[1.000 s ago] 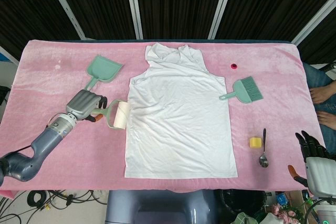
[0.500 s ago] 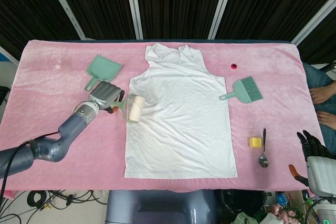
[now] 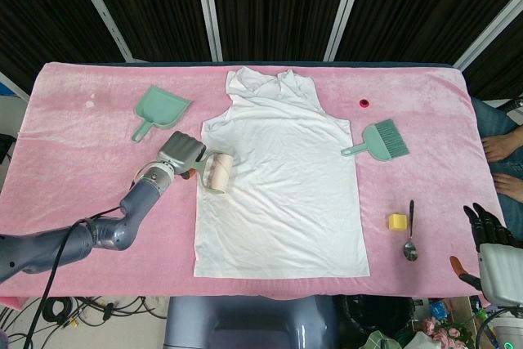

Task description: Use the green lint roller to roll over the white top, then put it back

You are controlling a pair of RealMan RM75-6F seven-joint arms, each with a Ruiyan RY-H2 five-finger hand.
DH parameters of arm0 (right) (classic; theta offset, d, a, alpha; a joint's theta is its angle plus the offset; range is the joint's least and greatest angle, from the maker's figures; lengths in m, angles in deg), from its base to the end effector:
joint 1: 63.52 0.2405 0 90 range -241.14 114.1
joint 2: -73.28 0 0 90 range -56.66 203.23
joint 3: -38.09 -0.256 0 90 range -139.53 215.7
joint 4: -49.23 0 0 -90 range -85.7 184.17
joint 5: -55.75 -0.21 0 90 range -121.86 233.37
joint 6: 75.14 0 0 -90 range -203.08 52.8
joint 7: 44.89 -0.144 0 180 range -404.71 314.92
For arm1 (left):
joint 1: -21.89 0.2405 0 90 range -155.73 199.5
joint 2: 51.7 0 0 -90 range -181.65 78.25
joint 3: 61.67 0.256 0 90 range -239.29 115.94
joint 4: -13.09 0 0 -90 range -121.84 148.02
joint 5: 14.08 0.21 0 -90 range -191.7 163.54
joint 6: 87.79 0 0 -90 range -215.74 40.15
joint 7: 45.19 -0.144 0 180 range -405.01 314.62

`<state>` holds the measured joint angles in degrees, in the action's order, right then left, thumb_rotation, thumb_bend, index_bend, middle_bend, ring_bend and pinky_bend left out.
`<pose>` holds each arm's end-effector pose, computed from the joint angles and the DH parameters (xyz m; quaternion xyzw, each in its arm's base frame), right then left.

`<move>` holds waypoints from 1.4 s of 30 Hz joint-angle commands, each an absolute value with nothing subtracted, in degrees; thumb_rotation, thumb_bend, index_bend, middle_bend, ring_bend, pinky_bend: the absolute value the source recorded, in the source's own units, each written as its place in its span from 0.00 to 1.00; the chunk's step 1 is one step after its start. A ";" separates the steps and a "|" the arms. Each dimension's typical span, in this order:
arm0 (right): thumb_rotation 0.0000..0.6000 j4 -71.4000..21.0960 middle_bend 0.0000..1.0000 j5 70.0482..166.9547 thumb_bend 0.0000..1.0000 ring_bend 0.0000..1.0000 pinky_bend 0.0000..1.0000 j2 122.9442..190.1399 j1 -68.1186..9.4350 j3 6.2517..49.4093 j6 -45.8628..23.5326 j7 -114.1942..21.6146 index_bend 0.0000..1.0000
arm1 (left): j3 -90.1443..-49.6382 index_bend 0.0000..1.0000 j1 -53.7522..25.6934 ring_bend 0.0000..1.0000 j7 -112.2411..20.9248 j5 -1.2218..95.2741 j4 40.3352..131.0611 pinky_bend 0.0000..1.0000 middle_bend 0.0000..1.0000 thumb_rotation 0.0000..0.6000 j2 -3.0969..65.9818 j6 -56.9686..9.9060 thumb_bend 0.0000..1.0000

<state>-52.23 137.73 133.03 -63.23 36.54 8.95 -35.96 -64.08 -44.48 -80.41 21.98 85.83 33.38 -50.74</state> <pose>-0.3098 -0.1494 0.1664 0.5839 -0.4170 0.3176 0.6199 -0.1195 0.4307 -0.0096 -0.8280 -0.2902 -0.1839 0.4430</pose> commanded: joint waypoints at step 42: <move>1.00 -52.01 0.05 138.43 0.18 0.10 0.21 133.14 -62.95 36.98 8.13 -35.33 0.00 | -66.85 0.70 -64.13 0.52 -95.90 1.29 80.14 0.73 0.62 1.00 50.01 -48.25 0.54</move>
